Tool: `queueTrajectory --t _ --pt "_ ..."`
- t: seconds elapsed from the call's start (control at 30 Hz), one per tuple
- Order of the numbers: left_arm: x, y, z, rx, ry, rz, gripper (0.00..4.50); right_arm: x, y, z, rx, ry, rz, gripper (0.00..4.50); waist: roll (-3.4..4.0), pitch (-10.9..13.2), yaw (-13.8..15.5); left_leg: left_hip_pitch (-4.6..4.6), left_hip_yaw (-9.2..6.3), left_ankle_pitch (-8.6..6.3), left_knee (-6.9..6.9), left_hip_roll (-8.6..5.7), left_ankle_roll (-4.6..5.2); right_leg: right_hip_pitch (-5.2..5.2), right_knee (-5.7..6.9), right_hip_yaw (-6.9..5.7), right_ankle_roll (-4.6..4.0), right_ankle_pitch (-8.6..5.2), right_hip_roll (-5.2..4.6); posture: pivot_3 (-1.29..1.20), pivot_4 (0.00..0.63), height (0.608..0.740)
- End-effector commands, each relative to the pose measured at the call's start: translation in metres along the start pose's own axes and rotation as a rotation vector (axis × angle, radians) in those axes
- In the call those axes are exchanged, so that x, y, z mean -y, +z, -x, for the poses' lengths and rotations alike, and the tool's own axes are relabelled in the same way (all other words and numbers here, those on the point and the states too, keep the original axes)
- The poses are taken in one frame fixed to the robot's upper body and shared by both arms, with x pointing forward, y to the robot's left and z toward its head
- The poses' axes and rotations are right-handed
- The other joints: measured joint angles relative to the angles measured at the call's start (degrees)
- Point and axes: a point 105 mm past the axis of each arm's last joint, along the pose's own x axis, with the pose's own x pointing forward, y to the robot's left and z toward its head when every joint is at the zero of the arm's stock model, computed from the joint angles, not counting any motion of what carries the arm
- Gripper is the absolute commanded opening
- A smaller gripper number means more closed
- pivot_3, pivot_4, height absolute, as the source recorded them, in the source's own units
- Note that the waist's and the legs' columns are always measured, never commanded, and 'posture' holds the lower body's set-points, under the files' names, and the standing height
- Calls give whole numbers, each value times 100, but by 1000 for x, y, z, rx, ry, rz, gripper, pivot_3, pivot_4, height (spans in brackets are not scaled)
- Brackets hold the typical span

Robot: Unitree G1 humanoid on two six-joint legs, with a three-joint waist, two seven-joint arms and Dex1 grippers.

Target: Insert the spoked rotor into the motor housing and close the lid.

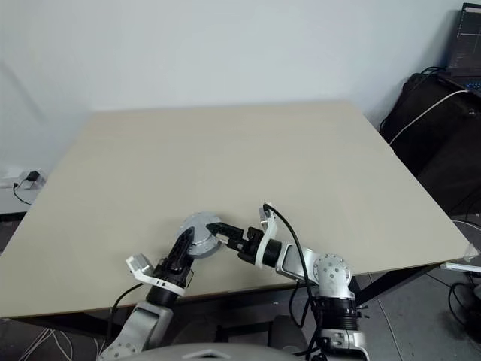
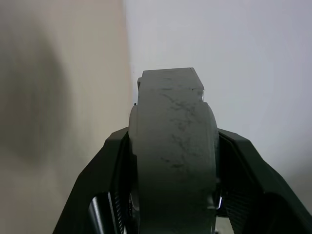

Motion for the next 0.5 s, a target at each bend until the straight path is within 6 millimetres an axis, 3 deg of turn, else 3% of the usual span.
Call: queueTrajectory --t 0.03,0.23,0.37,0.5 --pt "38 -2 -22 67 -142 24 2153 -12 8 5 29 -4 179 4500 0 0 12 0 0 0 1 -1 0 0 0 0 0 0 0 0 0 740" --pt "38 33 -34 186 -84 -48 2153 6 23 15 157 -202 631 4500 -9 -3 31 1 0 0 2 -4 0 2 0 1 3 0 0 0 0 740" --pt "26 58 -44 251 -20 -108 2139 12 26 20 204 -244 936 4500 -13 -11 62 14 -4 14 9 -13 -4 3 5 1 15 12 5 0 0 740" --pt "11 84 -61 316 55 -153 2138 20 25 24 229 -269 1012 4500 -59 -45 80 25 -3 17 10 -27 2 20 1 11 19 18 1 0 0 740"
